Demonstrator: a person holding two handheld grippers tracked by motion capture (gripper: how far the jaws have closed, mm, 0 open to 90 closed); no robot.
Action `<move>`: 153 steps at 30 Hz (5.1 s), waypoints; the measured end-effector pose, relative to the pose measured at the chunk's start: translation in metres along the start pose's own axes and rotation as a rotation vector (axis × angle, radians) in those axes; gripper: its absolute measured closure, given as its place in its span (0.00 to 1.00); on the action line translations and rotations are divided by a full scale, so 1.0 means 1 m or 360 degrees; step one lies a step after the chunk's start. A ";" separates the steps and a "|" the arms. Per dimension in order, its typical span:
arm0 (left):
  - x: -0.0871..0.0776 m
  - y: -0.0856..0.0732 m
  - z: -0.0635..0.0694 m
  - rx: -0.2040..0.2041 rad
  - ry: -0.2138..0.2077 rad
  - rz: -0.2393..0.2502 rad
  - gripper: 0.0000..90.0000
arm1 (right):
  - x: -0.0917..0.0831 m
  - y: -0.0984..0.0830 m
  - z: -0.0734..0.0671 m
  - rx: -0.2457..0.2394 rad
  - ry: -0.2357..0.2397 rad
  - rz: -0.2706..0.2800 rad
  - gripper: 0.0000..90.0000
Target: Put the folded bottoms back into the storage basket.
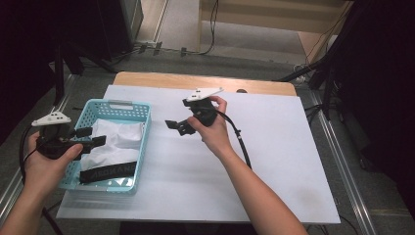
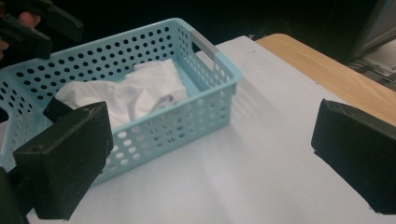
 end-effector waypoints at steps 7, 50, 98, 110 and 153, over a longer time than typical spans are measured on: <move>0.020 0.016 -0.011 -0.0091 0.0050 -0.0021 0.71 | -0.043 -0.028 0.007 -0.0002 -0.0098 0.0025 0.00; 0.114 -0.041 0.049 0.0201 -0.0239 -0.0992 1.00 | -0.240 -0.192 0.024 0.0226 -0.0695 0.0111 0.00; 0.110 -0.019 -0.073 -0.0329 0.0721 -0.0461 0.66 | -0.228 -0.201 0.022 0.0179 -0.0690 0.0035 0.00; 0.102 -0.014 -0.068 -0.0277 0.0709 -0.0441 0.97 | -0.225 -0.205 0.023 0.0193 -0.0670 0.0017 0.00; 0.065 -0.046 -0.037 -0.0119 0.0420 -0.0887 1.00 | -0.218 -0.206 0.021 0.0175 -0.0689 -0.0009 0.00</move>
Point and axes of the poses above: each handheld gripper's, and its own axes: x roughly forward along the jaws, y roughly out of its top, z roughly to its right, the point moved 4 cm from there along x, roughly forward along the jaws, and after that the axes turned 1 degree about -z, right-handed, at the moved point
